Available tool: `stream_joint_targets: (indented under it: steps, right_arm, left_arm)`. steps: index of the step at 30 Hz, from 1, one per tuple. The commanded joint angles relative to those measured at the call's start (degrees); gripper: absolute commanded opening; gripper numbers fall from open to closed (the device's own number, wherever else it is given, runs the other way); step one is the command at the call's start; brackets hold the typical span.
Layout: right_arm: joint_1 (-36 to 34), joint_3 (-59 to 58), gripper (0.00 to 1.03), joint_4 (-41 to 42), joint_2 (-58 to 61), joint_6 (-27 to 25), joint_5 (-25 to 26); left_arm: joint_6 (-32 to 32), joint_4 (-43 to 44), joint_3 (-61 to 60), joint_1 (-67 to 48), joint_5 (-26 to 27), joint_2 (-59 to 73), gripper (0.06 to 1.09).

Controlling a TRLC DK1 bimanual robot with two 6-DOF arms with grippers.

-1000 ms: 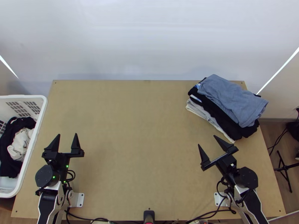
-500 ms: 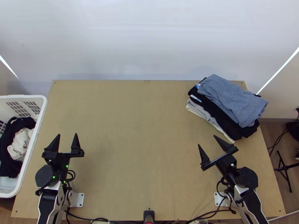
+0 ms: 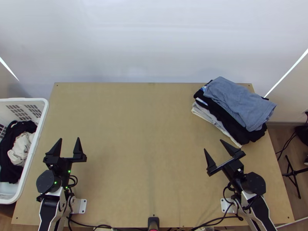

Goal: Fold the t-shirt

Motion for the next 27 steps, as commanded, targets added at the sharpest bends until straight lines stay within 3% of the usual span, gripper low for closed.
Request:
stream_joint_targets:
  steps: [1,11,15,19,24,27]
  right_arm:
    - [0.0,0.0,0.99,0.0,0.0,0.0,0.0]
    - [0.0,0.0,0.99,0.0,0.0,0.0,0.0]
    - [0.0,0.0,0.99,0.0,0.0,0.0,0.0]
    - [0.0,0.0,0.99,0.0,0.0,0.0,0.0]
    - [0.0,0.0,0.99,0.0,0.0,0.0,0.0]
    - [0.0,0.0,0.99,0.0,0.0,0.0,0.0]
  left_arm:
    - [0.1,0.0,0.0,0.1,0.0,0.0,1.04]
    - [1.9,1.4,0.4,3.4,2.0,-0.2,1.04]
    - [3.1,0.6,6.3,3.1,2.1,0.1,1.04]
    - [2.8,-4.3,19.1,2.0,2.5,4.2,1.04]
    - [-2.5,-17.1,42.0,3.4,1.1,24.3,1.04]
    - [-3.7,-20.0,51.8,7.8,-0.5,32.1,1.04]
